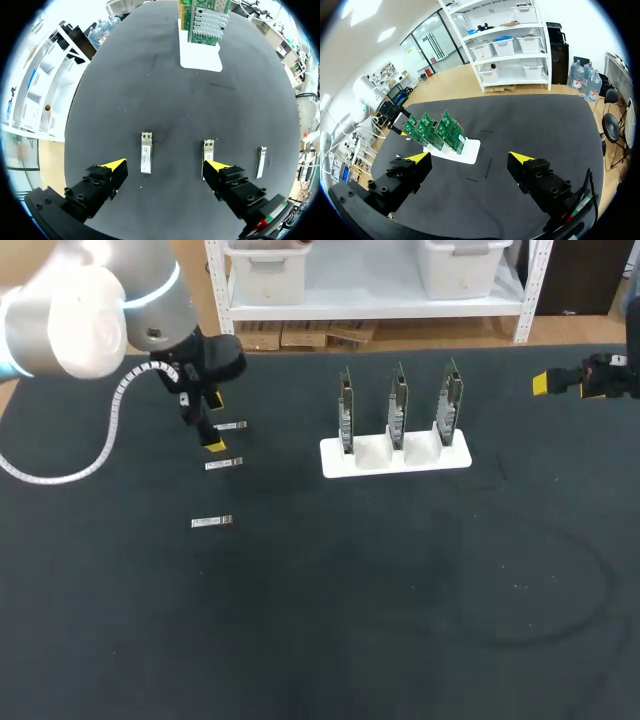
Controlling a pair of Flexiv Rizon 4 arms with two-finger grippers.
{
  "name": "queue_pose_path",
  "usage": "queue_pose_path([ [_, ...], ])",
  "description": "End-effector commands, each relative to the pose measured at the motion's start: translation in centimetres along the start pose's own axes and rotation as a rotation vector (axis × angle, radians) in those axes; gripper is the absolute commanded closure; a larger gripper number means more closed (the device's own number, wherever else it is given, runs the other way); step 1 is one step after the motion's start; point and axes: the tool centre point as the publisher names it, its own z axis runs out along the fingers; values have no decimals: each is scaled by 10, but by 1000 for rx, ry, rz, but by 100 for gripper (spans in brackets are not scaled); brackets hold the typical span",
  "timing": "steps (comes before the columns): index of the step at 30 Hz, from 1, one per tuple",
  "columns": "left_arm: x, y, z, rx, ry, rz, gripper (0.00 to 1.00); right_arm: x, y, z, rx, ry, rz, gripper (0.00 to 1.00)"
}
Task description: Pick up the optical module with the left hand, and insert it into the network port with the right hand.
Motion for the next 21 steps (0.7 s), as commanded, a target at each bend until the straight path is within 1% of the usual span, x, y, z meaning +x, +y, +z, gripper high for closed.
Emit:
queue_pose_path([
  [1, -2, 9, 2, 10, 19, 7, 0, 0, 1, 0, 3, 1, 1, 0],
  [5, -2, 13, 4, 12, 17, -5, 0, 0, 1, 0, 3, 1, 1, 0],
  [7, -1, 16, 5, 22, -3, -27, 0, 0, 1, 0, 3, 1, 1, 0],
  [15, 5, 20, 11, 32, 24, -58, 0, 0, 1, 0, 3, 1, 1, 0],
  [21, 8, 21, 14, 33, 28, -72, 0, 0, 1, 0, 3, 1, 1, 0],
])
